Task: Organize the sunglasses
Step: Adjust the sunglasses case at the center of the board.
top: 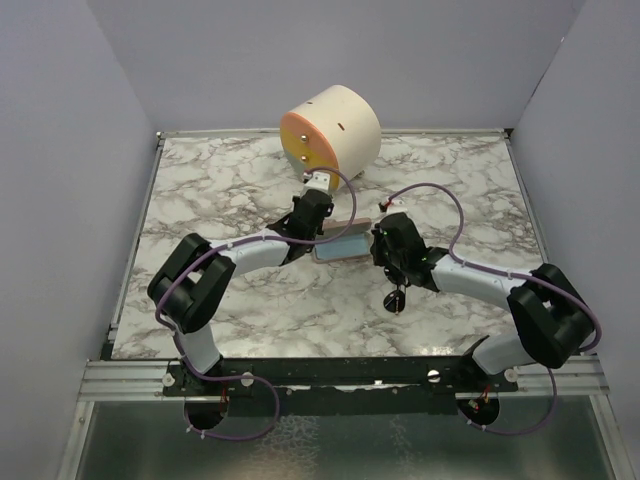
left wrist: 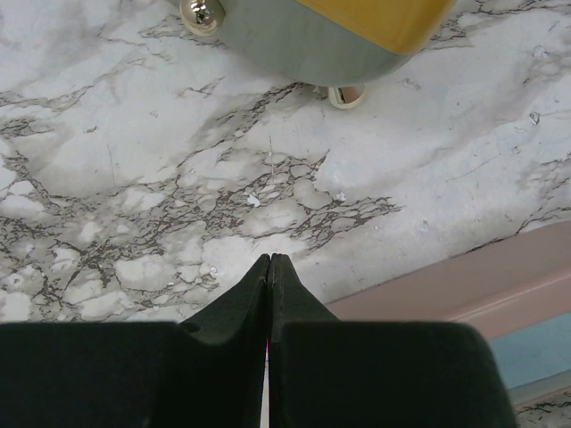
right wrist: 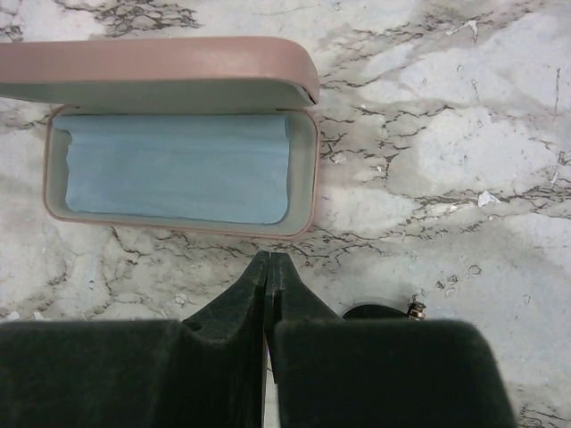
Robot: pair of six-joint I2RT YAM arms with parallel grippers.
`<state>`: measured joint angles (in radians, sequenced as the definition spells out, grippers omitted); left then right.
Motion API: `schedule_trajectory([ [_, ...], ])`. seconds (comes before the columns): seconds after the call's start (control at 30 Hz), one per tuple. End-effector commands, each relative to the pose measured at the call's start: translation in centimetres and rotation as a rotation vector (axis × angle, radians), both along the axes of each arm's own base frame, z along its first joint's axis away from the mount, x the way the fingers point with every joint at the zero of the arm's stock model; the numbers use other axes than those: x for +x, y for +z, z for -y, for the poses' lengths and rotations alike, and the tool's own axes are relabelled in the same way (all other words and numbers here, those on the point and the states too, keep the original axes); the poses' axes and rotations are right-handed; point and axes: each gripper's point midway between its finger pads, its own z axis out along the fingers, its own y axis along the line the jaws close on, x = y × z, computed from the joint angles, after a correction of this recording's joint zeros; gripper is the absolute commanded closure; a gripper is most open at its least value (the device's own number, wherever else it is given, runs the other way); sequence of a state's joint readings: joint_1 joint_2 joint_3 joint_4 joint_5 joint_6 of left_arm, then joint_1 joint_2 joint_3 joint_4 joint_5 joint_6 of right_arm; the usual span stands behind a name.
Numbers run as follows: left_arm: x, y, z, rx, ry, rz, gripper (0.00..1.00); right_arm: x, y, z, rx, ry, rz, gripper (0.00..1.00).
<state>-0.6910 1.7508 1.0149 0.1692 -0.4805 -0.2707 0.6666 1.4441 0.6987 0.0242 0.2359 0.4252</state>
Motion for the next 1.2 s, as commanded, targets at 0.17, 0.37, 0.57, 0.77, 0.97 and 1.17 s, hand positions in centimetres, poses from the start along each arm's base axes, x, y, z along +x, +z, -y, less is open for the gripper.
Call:
schedule_trajectory([
  [0.17, -2.0, 0.4, 0.0, -0.063, -0.044, -0.016, 0.98, 1.0, -0.2, -0.6, -0.002, -0.018, 0.012, 0.99],
  [0.37, -3.4, 0.3, -0.2, -0.096, -0.059, -0.036, 0.99, 1.5, -0.4, -1.3, 0.01, -0.009, 0.011, 0.99],
  [0.57, -4.3, 1.2, 0.2, -0.12, -0.076, -0.031, 0.99, 2.2, -1.2, -2.1, 0.004, 0.001, -0.003, 0.99],
  [0.77, -5.3, 1.1, 0.9, -0.128, -0.097, -0.035, 0.99, 2.8, -2.0, -3.1, 0.019, 0.011, -0.016, 0.99],
  [0.97, -6.2, 0.6, 1.4, -0.13, -0.114, -0.048, 1.0, 3.3, -2.7, -4.0, 0.031, 0.026, -0.029, 0.99],
  [1.17, -6.8, 0.8, 1.5, -0.138, -0.121, -0.048, 1.0, 3.9, -3.0, -4.7, 0.038, 0.032, -0.029, 0.99],
])
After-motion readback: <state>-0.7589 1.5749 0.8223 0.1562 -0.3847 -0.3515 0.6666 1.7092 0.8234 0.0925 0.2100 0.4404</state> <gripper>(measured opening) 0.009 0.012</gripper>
